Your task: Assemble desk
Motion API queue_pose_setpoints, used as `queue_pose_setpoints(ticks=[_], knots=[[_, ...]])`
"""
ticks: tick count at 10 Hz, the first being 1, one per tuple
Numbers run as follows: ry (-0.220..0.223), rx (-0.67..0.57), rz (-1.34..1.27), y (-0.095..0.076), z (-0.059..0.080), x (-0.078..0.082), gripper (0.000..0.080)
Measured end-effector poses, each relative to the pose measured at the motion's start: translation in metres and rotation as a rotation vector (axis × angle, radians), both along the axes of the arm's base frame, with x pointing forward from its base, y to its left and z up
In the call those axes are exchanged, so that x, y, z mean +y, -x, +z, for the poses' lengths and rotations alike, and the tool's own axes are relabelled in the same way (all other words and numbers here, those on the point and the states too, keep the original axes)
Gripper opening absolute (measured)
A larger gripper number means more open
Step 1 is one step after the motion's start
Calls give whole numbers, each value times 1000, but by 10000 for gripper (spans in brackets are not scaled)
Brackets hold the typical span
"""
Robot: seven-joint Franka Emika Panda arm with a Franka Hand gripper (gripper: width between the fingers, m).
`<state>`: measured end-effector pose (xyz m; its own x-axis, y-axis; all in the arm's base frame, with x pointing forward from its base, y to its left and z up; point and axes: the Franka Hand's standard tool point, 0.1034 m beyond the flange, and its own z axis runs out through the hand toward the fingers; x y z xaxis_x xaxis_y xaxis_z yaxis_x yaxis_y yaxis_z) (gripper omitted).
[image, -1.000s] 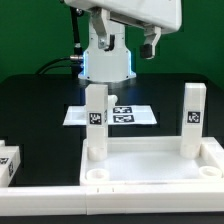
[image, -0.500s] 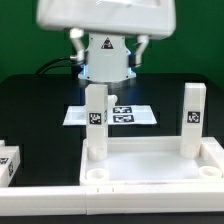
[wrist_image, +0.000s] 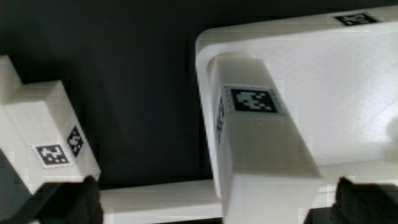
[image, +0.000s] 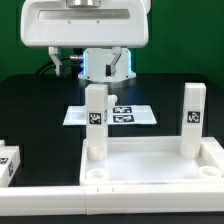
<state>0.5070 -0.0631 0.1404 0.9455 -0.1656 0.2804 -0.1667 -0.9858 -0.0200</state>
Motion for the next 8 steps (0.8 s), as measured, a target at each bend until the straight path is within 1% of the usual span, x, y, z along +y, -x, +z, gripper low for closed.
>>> queue_pose_setpoints(ticks=[1,2,3,4,5,6,8], knots=[[-25,-2,-74,0,0,1,649],[-69,9,-175,8,-6,-7,649],[-113,41,-303,28,-24,-18,649],[-141,73,-361,44,-35,-15,649],[-177,89,-427,48,-38,-14,649],[-186,87,-510,51,-43,-9,649],[-186,90,-507,51,-43,-9,649]])
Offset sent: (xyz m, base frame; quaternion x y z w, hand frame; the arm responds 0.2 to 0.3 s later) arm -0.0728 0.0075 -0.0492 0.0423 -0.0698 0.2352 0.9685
